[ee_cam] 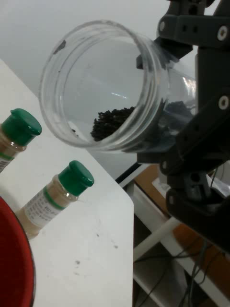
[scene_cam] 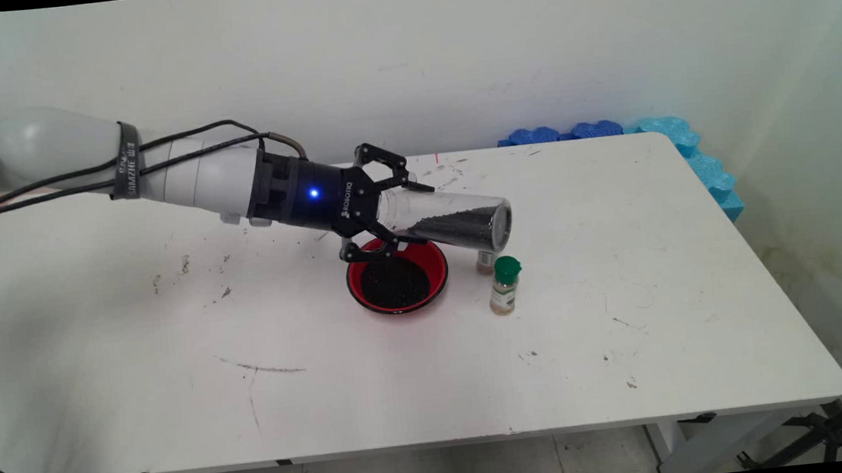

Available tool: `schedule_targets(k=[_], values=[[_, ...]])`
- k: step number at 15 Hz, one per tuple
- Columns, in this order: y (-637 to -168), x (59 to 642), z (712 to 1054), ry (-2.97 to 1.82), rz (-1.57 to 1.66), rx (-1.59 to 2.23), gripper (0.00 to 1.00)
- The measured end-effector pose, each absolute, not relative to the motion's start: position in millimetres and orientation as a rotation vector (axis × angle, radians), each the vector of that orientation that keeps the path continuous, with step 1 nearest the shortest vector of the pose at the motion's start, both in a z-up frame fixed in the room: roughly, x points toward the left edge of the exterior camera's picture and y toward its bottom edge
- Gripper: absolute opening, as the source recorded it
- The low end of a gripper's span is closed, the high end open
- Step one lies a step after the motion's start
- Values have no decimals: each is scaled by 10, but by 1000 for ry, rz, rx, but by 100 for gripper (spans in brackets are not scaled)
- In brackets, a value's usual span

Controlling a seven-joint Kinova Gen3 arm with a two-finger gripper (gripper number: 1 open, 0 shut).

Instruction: Pour the black seasoning powder in the red bowl

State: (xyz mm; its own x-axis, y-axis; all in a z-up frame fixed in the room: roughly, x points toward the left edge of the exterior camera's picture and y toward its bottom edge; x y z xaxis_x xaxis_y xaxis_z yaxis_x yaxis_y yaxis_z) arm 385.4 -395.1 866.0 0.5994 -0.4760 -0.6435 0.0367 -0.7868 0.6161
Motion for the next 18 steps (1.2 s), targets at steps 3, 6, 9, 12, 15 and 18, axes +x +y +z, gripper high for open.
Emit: schedule_targets(k=[3,6,9,12,15,18], values=[[-3942,3854,8640,-293,-1155,2242,0],[-3927,3853,8618,-250,-1172,2245,0],[-3912,3853,8603,-208,-1189,2247,0],[-3901,3848,8598,-158,-1210,2247,0],[-3890,3842,8592,-117,-1229,2247,0],[-3878,3837,8585,-91,-1243,2249,0]])
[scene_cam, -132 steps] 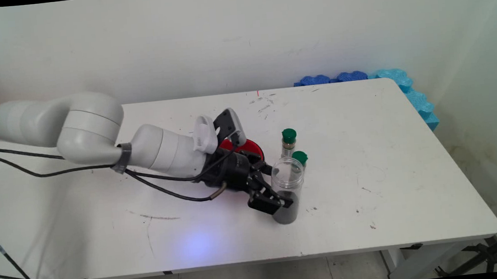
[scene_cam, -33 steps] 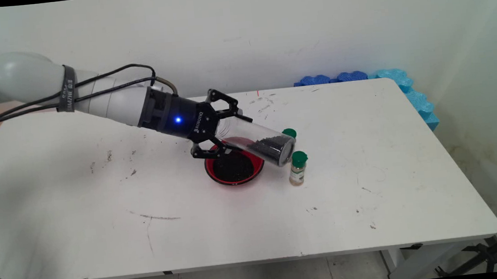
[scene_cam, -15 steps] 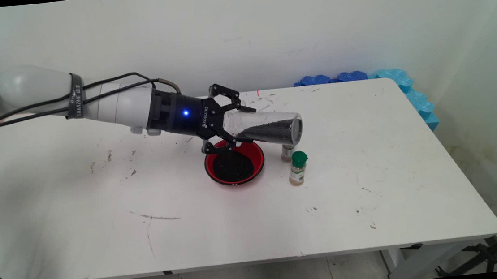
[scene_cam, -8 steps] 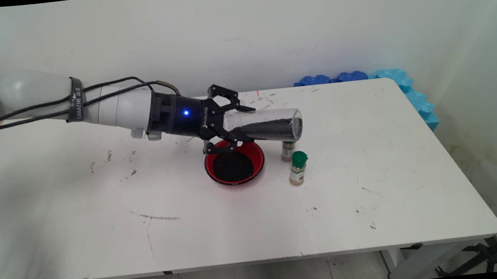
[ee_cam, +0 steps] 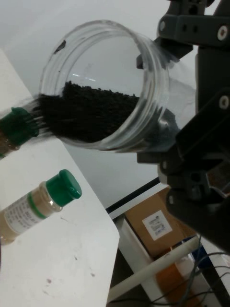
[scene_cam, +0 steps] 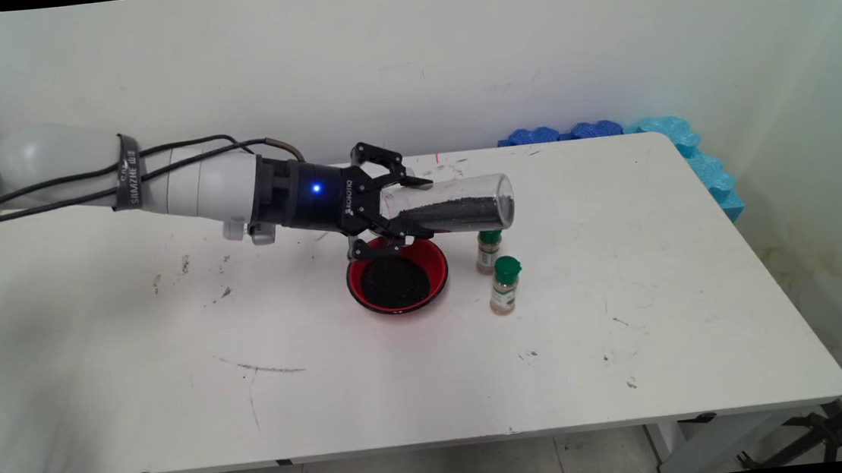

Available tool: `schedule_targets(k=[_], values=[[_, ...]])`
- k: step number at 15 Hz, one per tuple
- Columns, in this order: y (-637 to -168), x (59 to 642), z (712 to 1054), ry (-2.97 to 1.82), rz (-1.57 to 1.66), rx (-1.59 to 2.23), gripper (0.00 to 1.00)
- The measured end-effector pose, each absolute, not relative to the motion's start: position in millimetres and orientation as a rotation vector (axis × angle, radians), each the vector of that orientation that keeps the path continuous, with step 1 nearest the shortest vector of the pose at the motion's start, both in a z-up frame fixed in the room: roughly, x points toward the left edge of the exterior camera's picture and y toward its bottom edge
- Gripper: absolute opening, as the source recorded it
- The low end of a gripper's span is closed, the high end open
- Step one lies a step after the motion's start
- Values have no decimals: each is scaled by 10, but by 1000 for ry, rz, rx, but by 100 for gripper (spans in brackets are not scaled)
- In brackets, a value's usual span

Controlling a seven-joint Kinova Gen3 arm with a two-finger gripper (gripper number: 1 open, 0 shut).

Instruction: Pour the black seasoning powder in the red bowl

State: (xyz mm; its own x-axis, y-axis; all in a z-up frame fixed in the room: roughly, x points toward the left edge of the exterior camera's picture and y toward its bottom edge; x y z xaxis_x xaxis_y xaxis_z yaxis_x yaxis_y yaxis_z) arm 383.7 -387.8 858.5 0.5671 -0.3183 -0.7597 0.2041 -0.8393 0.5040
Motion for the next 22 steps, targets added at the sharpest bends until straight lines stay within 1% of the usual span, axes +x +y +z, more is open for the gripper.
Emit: schedule_targets(k=[22], values=[[-3911,3727,8525,47,-1330,2216,0]])
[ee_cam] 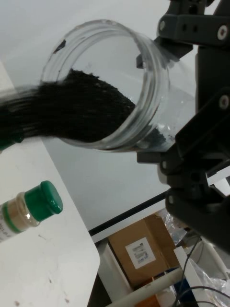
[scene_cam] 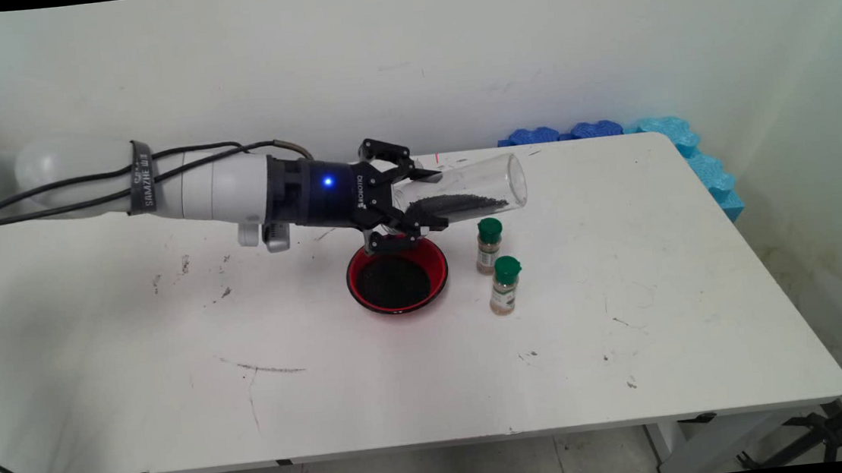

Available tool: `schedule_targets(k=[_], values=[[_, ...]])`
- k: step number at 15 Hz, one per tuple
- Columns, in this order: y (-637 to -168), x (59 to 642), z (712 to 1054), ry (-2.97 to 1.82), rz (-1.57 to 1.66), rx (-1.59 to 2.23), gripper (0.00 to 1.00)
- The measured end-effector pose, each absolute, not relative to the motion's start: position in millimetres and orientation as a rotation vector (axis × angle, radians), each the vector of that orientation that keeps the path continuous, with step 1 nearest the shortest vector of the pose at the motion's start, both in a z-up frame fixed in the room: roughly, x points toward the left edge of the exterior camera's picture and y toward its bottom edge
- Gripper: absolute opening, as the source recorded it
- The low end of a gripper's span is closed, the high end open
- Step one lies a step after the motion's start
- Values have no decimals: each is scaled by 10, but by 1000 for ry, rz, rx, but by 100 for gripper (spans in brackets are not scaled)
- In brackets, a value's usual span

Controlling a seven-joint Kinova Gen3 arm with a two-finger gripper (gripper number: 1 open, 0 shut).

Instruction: Pour the black seasoning powder in the red bowl

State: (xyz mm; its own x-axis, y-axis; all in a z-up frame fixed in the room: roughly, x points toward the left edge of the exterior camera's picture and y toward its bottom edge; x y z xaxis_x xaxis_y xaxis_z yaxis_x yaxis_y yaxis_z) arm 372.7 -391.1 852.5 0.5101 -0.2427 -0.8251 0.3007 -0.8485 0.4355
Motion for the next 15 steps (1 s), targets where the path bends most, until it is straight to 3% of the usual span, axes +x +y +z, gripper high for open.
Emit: schedule_targets(k=[15], values=[[-3995,3761,8575,-276,-1149,2174,0]])
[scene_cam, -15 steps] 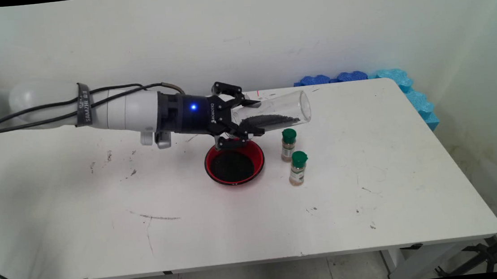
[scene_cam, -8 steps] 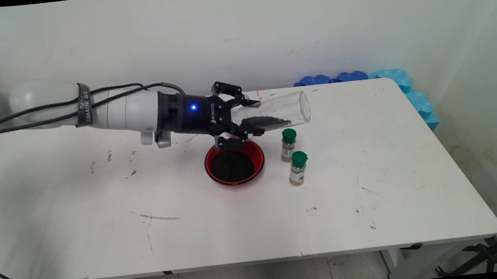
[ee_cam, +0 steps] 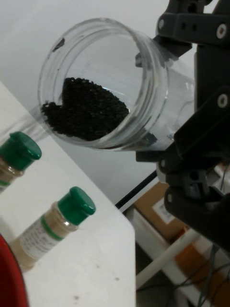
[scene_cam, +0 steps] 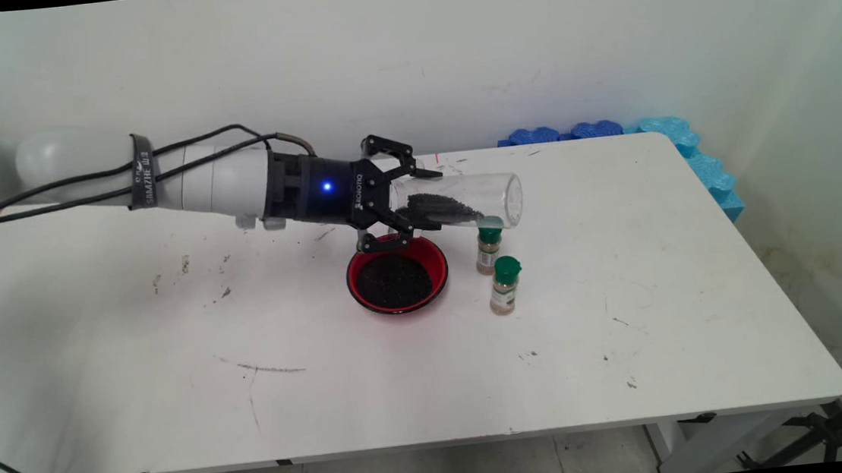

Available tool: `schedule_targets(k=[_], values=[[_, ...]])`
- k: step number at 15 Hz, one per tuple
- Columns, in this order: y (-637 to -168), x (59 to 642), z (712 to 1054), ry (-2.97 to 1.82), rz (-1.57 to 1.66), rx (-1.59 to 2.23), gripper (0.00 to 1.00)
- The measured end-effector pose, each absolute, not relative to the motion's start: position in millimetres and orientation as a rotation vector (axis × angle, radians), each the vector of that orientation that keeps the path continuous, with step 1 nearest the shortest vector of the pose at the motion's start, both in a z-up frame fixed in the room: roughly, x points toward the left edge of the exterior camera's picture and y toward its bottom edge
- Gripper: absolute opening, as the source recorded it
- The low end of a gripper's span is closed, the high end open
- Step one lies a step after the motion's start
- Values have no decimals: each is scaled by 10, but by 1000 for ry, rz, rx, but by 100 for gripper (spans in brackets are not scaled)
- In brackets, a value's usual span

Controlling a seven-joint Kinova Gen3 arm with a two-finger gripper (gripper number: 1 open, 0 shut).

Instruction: Pour the black seasoning powder in the red bowl

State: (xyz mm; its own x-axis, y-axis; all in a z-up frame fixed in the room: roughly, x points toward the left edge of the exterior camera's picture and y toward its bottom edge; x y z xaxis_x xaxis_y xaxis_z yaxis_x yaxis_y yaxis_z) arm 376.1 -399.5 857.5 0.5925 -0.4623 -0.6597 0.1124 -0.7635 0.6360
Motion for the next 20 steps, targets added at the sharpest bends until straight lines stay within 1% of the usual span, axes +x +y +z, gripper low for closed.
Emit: schedule_targets(k=[5,10,15,20], values=[[-4035,3755,8694,-469,-1050,2124,0],[-4079,3754,8892,-676,-923,2044,0],[-4101,3748,9148,-885,-796,1942,0],[-4066,3712,9503,-1115,-648,1780,0]])
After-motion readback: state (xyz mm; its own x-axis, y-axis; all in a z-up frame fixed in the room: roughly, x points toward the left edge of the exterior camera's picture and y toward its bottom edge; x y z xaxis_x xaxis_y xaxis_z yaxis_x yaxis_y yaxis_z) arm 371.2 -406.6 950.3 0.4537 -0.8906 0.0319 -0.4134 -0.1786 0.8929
